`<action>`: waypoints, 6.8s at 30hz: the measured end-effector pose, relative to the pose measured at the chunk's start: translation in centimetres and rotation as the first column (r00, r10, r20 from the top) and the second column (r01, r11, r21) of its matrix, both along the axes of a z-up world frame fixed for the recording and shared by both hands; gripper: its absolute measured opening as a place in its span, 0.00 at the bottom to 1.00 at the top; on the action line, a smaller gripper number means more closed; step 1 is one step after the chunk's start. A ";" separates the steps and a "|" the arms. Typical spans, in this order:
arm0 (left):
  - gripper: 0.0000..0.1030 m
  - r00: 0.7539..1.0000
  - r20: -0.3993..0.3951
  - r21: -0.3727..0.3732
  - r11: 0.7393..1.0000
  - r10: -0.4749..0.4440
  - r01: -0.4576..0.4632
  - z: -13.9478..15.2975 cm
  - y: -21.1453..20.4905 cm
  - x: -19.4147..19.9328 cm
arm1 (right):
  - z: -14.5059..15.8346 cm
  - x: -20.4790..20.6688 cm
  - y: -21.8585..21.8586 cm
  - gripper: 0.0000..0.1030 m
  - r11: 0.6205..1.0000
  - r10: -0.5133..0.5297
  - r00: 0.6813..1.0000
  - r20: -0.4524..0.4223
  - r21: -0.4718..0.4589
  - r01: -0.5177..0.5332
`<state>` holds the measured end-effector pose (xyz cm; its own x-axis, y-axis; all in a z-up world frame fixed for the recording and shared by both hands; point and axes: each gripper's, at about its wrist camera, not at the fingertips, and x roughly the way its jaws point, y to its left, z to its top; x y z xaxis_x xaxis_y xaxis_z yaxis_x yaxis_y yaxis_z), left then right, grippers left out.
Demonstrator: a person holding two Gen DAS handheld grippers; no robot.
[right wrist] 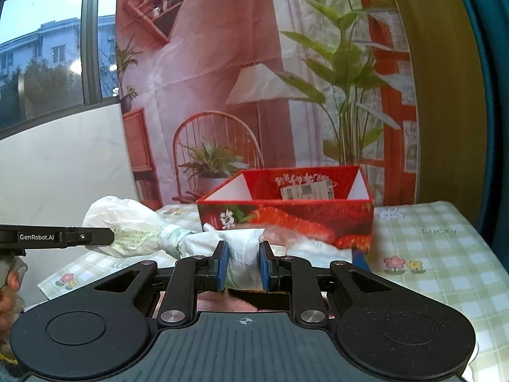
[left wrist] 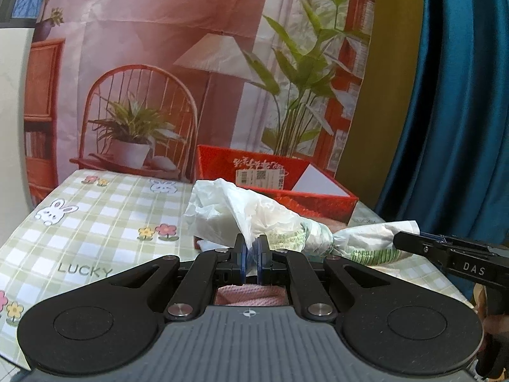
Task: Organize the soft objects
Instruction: 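Lift the white bag with both tools and carry it over the red box, then open both tools to drop the white bag into the red box, then close the left tool on the bread package while the right tool grips it too, then lift the bread package with both tools and carry it over the red box, then open both tools to drop the bread package into the red box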
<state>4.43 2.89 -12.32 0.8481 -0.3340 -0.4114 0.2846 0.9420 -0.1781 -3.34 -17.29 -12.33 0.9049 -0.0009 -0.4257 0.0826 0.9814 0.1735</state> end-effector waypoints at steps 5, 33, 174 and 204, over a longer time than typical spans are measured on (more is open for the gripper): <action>0.07 1.000 -0.008 -0.008 1.000 -0.010 0.010 0.4 -0.2 1.4 | 0.9 0.9 -0.8 0.18 1.000 -0.002 1.000 0.020 -0.028 0.002; 0.07 0.981 -0.187 -0.021 0.999 -0.043 0.040 0.6 -4.1 20.6 | -0.4 17.3 -11.3 0.18 0.998 -0.068 0.996 -0.054 0.006 0.068; 0.42 0.963 -0.108 -0.221 0.950 -0.247 0.219 1.6 -4.3 20.9 | 2.2 20.4 -3.5 0.37 0.965 0.215 0.965 -0.151 -0.117 -0.233; 0.42 0.946 -0.297 -0.073 0.991 -0.126 0.109 -4.3 -6.2 30.7 | -6.2 31.7 -7.0 0.37 0.977 0.190 0.919 -0.345 -0.030 -0.213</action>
<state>35.15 -3.32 -16.59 0.6412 -0.4534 -0.6192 0.3183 0.8913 -0.3230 28.31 -24.29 -18.54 0.6911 0.1279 -0.7114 -0.0754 0.9916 0.1050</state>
